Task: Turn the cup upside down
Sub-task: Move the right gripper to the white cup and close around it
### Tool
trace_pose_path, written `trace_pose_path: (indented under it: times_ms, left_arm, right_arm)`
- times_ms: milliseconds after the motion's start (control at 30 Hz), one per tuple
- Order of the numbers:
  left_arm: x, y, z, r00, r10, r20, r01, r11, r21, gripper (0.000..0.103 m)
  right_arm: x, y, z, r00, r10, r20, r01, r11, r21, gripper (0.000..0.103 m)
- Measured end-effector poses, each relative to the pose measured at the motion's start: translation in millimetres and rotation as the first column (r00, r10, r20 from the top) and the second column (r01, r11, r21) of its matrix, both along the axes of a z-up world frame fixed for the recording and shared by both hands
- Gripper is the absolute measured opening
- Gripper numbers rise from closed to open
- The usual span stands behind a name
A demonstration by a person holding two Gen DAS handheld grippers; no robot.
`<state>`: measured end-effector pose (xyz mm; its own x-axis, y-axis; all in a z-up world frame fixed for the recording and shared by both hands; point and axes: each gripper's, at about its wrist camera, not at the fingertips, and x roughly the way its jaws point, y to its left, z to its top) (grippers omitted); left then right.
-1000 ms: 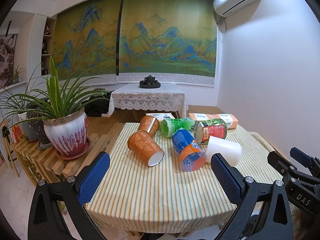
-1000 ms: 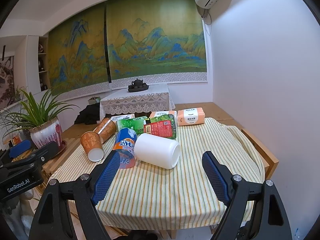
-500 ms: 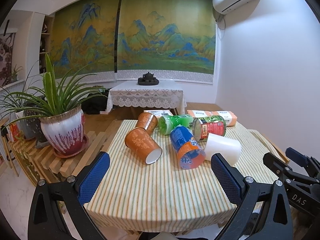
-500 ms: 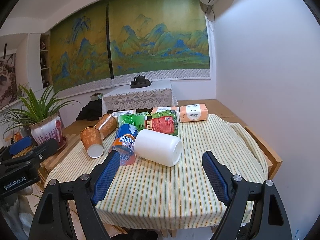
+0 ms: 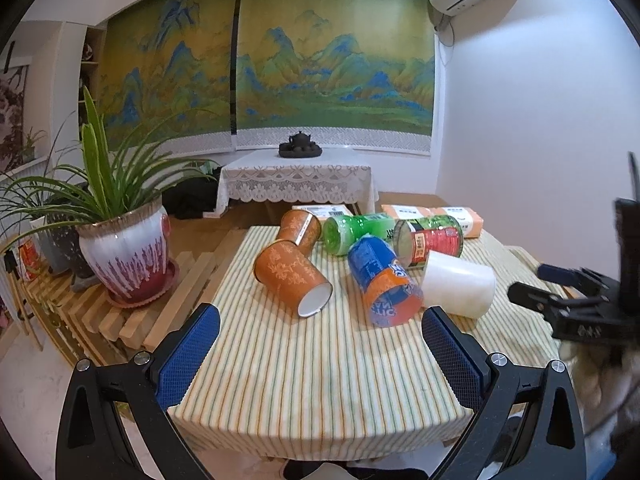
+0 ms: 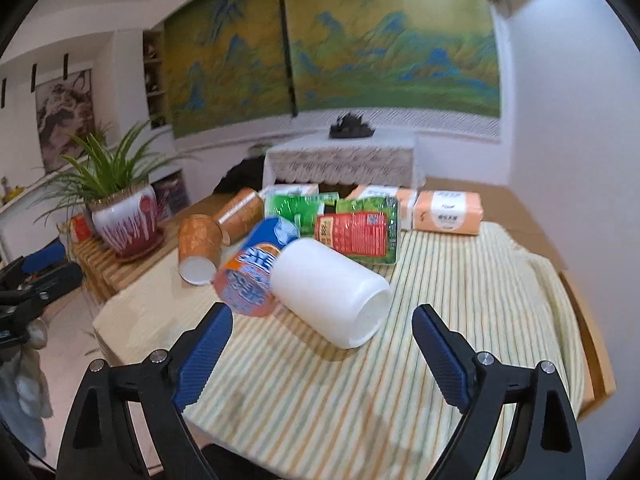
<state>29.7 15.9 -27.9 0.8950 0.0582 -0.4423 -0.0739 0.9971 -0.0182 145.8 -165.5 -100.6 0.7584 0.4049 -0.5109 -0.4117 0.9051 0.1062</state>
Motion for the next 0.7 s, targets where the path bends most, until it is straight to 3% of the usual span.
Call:
trace_pose_path:
  times_ms: [167,367,700]
  left_arm:
    - [2,-5,-9,1.000,-0.009,-0.024,0.009,0.999,0.031,0.102]
    - [7,1,-14,0.999,0.018,-0.046,-0.017,0.999,0.036,0.102]
    - [23,2,-20,0.997,0.031,-0.074,-0.027,0.999,0.042,0.102]
  right_arm:
    - [38,0,-14,0.987,0.141,-0.076,-0.142,0.990,-0.008,0.089]
    - [71,9,-21,0.970,0.222,-0.102,-0.228,0.972,-0.054,0.089]
    - [106,4,-29,0.919,0.348,-0.186,-0.352,0.936,0.012,0.089]
